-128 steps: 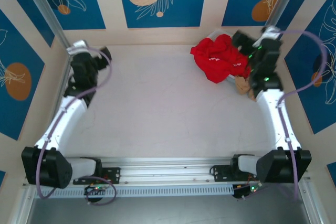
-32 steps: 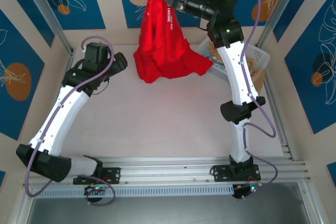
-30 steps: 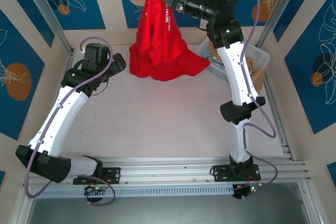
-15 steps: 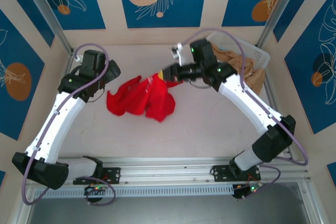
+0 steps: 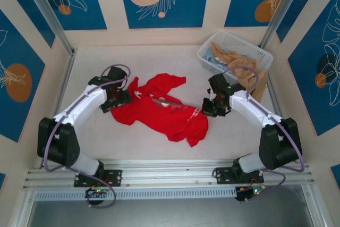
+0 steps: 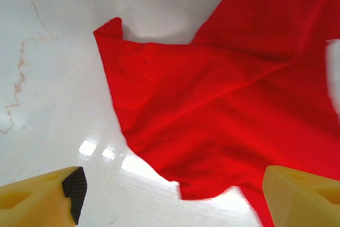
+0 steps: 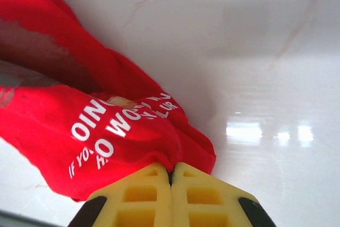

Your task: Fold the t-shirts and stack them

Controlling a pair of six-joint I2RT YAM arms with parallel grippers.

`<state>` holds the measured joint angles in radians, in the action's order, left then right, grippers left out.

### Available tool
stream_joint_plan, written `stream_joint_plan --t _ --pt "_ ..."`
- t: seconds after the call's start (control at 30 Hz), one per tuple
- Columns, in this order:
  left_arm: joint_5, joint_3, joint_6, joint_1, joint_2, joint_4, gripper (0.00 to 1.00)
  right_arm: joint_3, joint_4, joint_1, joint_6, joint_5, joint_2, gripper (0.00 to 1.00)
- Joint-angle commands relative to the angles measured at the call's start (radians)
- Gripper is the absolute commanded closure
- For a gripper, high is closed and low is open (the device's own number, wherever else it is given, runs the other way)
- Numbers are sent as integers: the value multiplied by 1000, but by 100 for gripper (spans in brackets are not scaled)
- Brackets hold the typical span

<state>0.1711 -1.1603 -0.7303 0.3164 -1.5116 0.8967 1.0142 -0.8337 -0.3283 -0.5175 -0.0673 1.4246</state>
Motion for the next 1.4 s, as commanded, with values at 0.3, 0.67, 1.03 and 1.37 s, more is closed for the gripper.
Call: stream_joint_plan --t 0.3,0.67,1.03,1.37 --pt "-196 82 259 -113 -91 -172 25 276 -111 128 18 -99 118 99" --pt "-373 266 245 -61 -5 -252 14 260 -178 130 -55 -168 67 47" --pt "-321 282 149 -15 -106 -367 62 -260 136 142 -333 126 -98 41" --pt "-248 201 41 -19 52 -316 100 -268 342 200 -448 131 95 46"
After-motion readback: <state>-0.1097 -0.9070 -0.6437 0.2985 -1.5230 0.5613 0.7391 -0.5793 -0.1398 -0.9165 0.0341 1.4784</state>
